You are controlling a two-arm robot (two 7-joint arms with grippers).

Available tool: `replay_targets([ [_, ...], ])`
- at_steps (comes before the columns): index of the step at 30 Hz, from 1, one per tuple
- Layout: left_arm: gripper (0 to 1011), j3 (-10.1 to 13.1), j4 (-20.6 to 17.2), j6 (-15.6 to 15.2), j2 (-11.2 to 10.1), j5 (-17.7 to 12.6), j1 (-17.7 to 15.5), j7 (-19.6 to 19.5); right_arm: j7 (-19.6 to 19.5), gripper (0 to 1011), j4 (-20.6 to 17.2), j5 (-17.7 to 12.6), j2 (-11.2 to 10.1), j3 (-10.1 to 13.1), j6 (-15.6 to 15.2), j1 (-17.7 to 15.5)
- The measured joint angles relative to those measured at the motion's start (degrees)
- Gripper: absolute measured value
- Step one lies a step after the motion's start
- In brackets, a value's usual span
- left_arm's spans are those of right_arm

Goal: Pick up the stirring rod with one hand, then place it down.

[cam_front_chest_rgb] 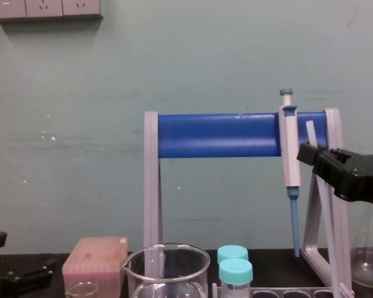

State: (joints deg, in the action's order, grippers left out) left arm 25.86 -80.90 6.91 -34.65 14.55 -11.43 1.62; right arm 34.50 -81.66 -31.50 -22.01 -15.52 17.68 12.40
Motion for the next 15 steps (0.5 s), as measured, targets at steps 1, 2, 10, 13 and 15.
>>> replay_targets([
  [1, 1000, 0.0, 0.0, 0.0, 0.0, 0.0, 0.0, 0.0, 0.0, 72, 0.2, 0.0, 0.0, 0.0, 0.0, 0.0],
  [2, 1000, 0.0, 0.0, 0.0, 0.0, 0.0, 0.0, 0.0, 0.0, 72, 0.3, 0.0, 0.0, -0.1, -0.1, 0.1],
  [10, 1000, 0.0, 0.0, 0.0, 0.0, 0.0, 0.0, 0.0, 0.6, 72, 2.7, -0.4, 0.0, -0.8, -0.7, 1.0],
  [13, 1000, 0.0, 0.0, 0.0, 0.0, 0.0, 0.0, 0.0, 0.7, 72, 3.3, -0.4, 0.0, -1.1, -1.0, 1.2],
  [15, 1000, 0.0, 0.0, 0.0, 0.0, 0.0, 0.0, 0.0, 0.9, 72, 3.9, -0.1, 0.0, -1.4, -1.2, 1.5],
])
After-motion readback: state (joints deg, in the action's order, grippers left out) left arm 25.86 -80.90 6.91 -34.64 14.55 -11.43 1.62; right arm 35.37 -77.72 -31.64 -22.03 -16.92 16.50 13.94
